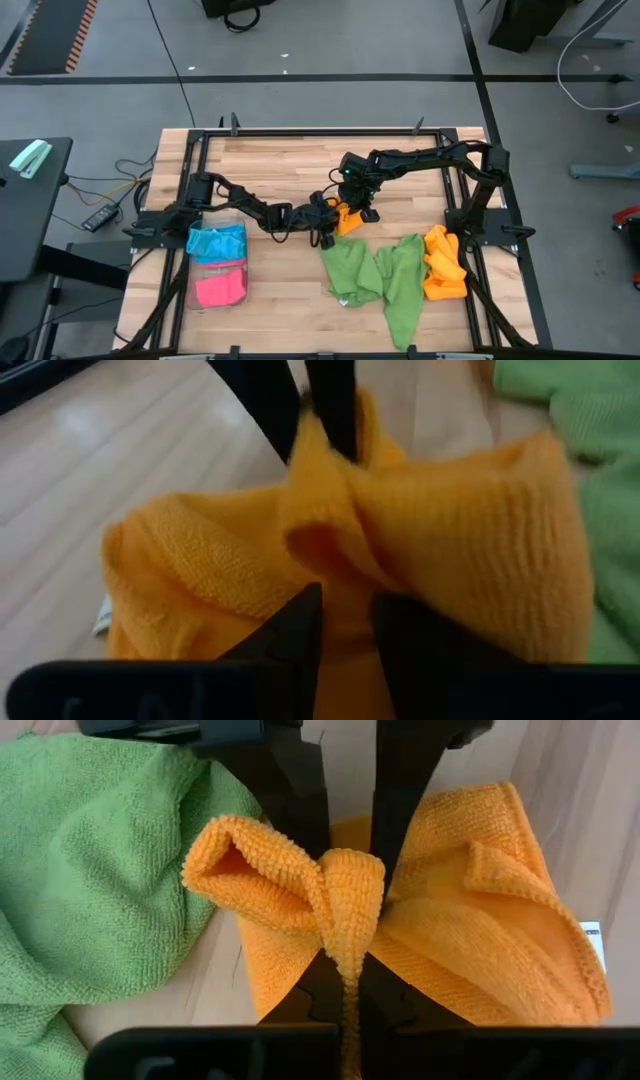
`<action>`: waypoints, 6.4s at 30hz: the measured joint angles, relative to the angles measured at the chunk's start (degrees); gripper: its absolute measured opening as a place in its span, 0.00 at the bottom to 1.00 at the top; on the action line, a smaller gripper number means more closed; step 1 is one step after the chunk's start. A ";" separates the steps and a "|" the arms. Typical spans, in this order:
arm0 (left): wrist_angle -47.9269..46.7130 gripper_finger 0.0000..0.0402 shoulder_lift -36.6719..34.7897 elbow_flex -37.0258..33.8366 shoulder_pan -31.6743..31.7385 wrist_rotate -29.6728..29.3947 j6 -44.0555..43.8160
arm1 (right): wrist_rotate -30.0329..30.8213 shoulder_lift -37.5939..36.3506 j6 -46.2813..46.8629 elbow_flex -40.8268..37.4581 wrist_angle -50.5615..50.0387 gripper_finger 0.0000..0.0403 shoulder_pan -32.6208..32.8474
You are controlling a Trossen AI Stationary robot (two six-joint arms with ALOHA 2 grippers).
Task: Fold microfiber towels
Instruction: Fold the left yellow microfiber cloth
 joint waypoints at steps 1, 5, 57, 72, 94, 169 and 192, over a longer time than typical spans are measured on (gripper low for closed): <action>-0.37 0.25 0.00 -0.02 -0.14 0.00 0.46 | -0.01 0.00 0.02 0.00 0.00 0.03 0.00; -3.50 0.25 -0.20 0.01 -0.29 -0.14 0.78 | -0.01 -0.01 0.59 0.00 -0.22 0.03 0.00; -5.82 0.25 -0.13 -0.15 0.02 0.15 0.76 | 11.75 0.96 -5.52 4.87 -1.08 0.43 -4.45; -5.95 0.24 -0.11 -0.15 0.02 0.09 -0.23 | 5.37 -10.23 1.57 5.71 -8.68 0.42 -3.97; -6.08 0.22 -0.11 -0.16 -0.07 0.09 -1.14 | 7.45 -9.54 7.91 -18.67 31.11 0.31 11.66; -32.66 0.12 -11.74 -0.26 -1.10 0.17 0.41 | 8.09 -1.16 8.75 -16.24 44.90 0.25 3.53; -32.87 0.10 -11.69 -0.29 -1.07 0.13 -3.71 | 10.82 -3.96 5.28 -15.69 47.61 0.25 -0.64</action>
